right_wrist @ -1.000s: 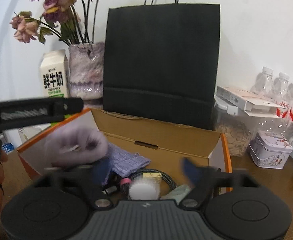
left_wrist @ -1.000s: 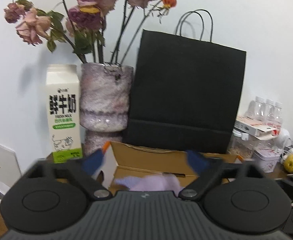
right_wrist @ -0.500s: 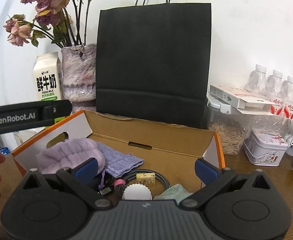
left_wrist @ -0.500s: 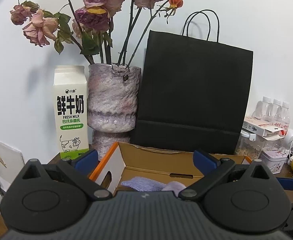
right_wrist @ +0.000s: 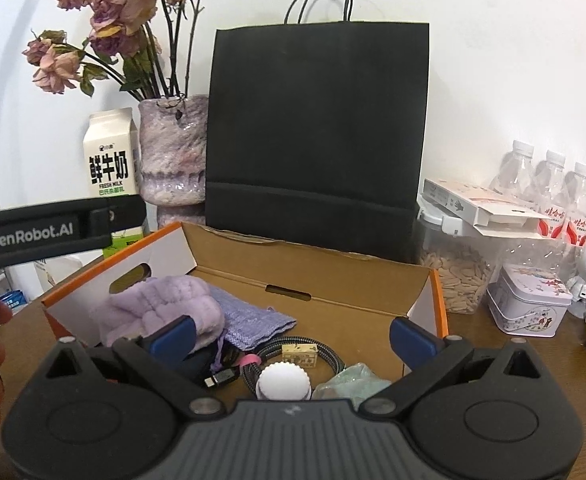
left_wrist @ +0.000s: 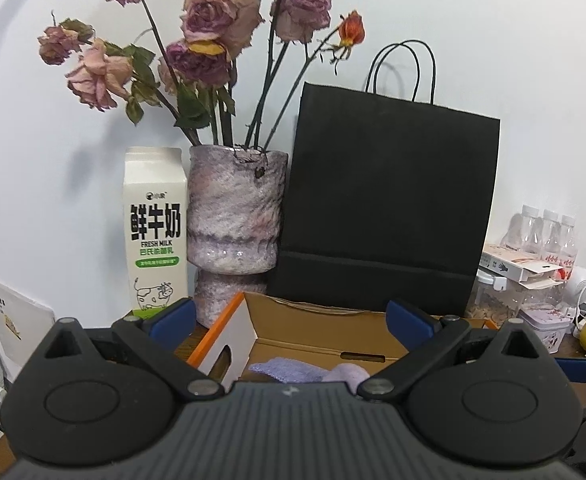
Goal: Organize objects
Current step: 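Withdraw both tools from the box toward the plush sheep and white cloth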
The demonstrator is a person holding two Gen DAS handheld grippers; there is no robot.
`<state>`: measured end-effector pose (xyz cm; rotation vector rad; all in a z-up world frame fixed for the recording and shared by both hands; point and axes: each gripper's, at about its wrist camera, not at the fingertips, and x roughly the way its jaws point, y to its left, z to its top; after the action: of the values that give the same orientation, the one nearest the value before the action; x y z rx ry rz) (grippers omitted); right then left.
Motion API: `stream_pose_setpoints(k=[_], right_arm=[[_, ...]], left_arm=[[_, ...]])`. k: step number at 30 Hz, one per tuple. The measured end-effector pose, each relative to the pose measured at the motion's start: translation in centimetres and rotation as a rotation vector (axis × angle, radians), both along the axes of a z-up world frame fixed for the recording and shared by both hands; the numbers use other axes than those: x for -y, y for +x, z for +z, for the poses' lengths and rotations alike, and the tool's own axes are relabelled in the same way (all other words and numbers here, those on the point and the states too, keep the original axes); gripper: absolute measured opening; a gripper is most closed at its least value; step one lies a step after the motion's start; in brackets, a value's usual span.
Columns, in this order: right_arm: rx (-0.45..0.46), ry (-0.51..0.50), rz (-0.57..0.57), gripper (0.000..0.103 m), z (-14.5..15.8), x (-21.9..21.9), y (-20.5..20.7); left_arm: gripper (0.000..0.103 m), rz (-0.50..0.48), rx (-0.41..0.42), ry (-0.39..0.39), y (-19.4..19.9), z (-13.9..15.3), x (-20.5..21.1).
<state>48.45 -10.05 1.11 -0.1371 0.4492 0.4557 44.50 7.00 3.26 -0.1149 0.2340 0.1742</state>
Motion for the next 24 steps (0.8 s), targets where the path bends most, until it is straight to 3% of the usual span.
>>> stream_pose_setpoints(k=[24], right_arm=[[0.031,-0.016,0.0,0.103,1.1,5.7,-7.2]], left_arm=[[0.103,-0.017,-0.037,-0.01,-8.7,-0.3,2.7]])
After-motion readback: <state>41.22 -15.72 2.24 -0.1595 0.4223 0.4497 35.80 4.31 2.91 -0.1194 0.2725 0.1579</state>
